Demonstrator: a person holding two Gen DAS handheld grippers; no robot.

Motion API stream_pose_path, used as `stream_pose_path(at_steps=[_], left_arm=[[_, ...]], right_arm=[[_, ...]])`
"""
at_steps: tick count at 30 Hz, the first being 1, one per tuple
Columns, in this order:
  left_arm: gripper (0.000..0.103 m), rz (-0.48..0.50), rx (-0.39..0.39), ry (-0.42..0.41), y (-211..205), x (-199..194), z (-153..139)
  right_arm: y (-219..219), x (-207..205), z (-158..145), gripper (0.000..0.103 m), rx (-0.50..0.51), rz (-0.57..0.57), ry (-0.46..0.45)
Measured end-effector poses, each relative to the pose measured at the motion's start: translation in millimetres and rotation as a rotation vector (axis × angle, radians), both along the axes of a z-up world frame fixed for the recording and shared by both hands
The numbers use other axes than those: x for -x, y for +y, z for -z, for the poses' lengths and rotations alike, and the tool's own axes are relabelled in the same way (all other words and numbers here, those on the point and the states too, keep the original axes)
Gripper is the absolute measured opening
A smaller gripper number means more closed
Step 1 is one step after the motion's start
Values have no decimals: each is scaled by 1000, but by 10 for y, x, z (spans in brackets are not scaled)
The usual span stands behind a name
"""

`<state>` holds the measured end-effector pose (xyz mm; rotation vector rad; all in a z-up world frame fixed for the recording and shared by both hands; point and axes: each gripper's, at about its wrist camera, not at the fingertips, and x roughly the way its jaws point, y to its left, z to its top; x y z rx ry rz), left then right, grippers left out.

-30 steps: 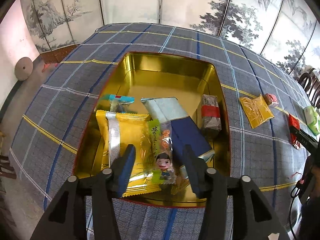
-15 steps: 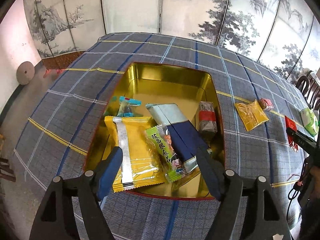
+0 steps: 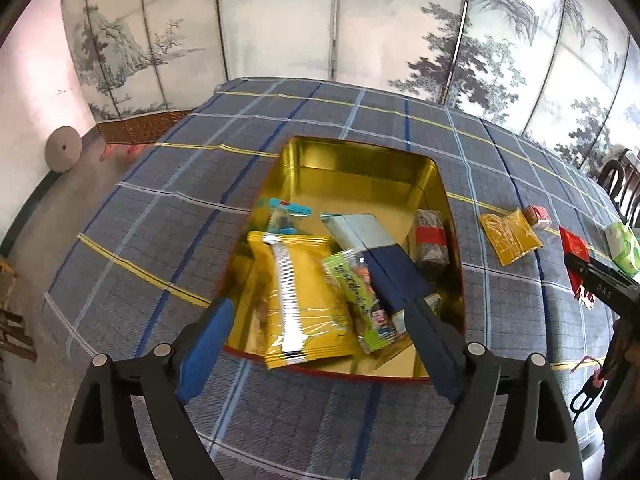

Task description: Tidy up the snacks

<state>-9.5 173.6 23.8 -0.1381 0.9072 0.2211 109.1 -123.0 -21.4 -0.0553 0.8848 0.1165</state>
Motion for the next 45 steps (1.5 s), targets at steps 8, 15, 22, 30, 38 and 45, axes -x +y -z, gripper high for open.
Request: stream_pose_path(at_steps=[8,15,22,30,38,45], left_arm=[[87,-68,15,-24,183,108,-66],[87,-141,44,-33,378,199,-93],[87,-182,36,-36,527,317,-126],[87,-234,31,-27,733,453,-124],[87,-273,34,-27,897,573,-130],[87,-297,38,-23,992,638,-117]], right_arm=[[348,132,-127,46,-32,-84,-5],[755,254,-296,46,-78,-182,-19],[1243,356,-373,46,-100,-291,-14],[1767,489,-327,46,-88,-383,4],[2122,541,-261,46,-72,-433,20],[2250,481,-117,46,-66,-431,59]])
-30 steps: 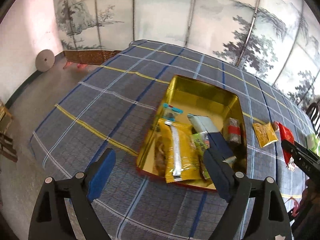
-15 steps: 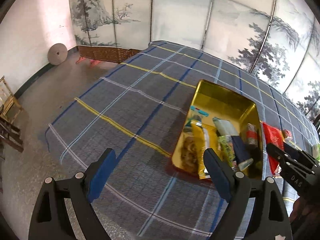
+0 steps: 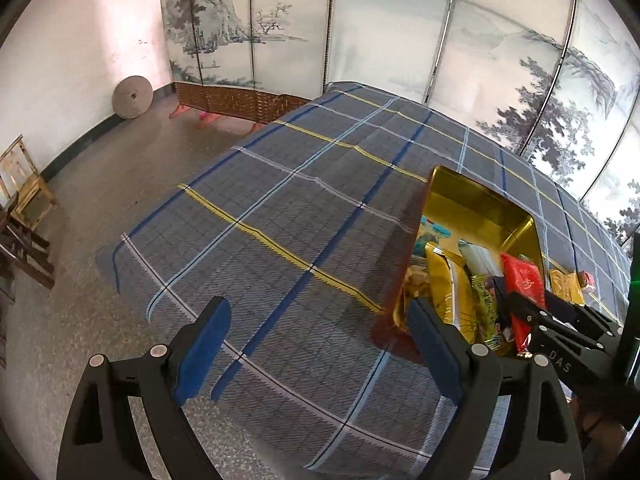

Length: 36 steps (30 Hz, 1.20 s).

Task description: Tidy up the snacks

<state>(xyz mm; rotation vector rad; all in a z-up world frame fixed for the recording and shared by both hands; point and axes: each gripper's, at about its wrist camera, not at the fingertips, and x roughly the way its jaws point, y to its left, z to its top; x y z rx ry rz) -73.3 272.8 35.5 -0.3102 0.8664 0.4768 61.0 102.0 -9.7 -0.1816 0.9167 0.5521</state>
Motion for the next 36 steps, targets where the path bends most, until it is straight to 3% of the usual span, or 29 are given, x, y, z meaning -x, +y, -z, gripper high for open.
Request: stream_pose_path(at_steps=[17,36], left_arm=[[88,27,6,13,-99,-59,21],[88,80,-12,19,-356,-177,-13]], right_arm=[[79,20,102,47,20,-26,1],[-95,63,-78,56,1,-39,-43]])
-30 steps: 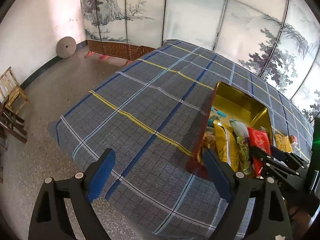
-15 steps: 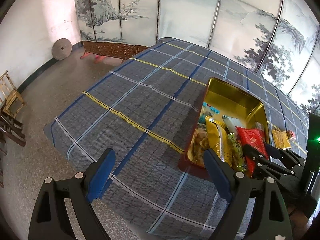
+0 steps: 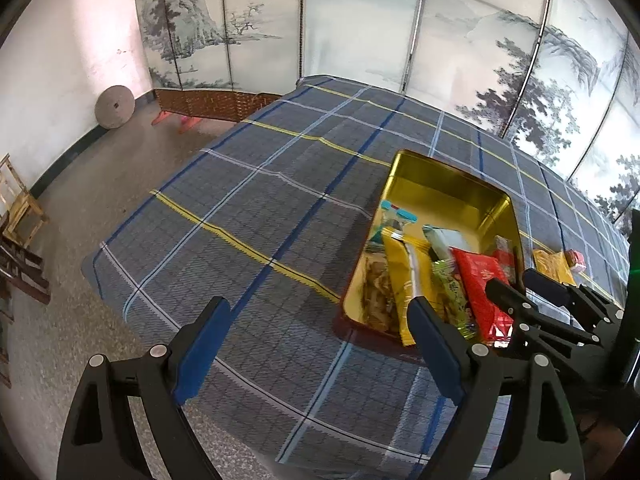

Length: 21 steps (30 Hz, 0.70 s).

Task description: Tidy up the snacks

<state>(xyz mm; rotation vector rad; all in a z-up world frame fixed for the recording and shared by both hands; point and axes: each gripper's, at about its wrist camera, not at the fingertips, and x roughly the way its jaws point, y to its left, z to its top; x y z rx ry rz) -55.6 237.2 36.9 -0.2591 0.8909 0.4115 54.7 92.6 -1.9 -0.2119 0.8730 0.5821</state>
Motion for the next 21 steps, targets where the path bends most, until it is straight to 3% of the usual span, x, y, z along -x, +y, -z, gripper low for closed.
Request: stream_pose_path(at_steps=[11,21], left_arm=[[88,90,-18,-16,-336,-143,-33],[88,249,-61,-15,-879,-499,-40]], right_arm=[[-514,-118,-115,59,-42,60,-59],[-1701,-709,71,59,23,309,-73]])
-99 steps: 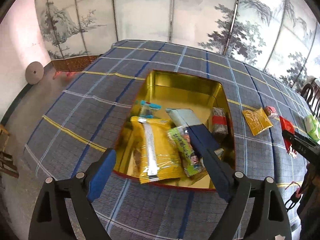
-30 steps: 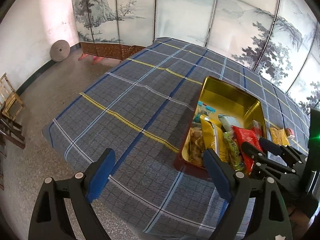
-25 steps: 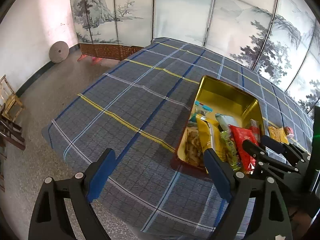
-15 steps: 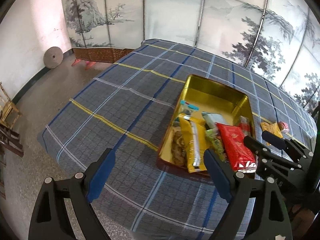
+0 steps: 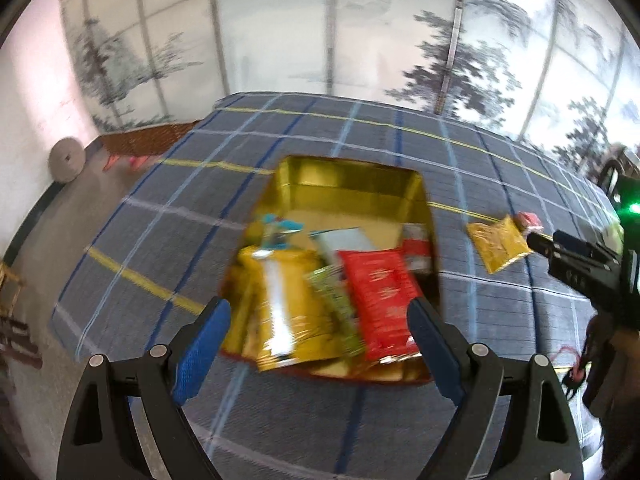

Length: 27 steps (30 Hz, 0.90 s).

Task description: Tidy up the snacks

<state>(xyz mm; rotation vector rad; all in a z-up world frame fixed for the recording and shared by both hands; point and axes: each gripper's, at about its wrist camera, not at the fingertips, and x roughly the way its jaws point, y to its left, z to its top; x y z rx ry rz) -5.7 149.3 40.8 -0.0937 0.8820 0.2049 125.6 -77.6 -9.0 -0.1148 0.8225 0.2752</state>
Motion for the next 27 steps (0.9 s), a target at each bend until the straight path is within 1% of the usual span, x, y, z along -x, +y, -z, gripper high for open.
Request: stream_pose_path(at_steps=[3,7,10,14,16,23,27], left_arm=[[88,55,-17,-2,-204,-138,7],[88,126,-15,7,-454,-347,41],[89,175,-5,21,-631,-513,93],[89,235,-19,44,-878,-727,175],[89,260,-32,47,-981,-807,207],[89,347,-77,70,-1295,-1095,340],[89,383,-82,77,-1383,-1202,382]], right_arm=[[-288,-190,68,59,-1,45,6],[-467,-432,166,61,-7,57,16],[-487,-595,253,63,4,52,20],[-503,-730,369,63,4,46,35],[-503,-797,407,64,-14,35,36],[-456,-903,465,65,-34,10,39],[-441,-947,502,65,-41,-9,46]])
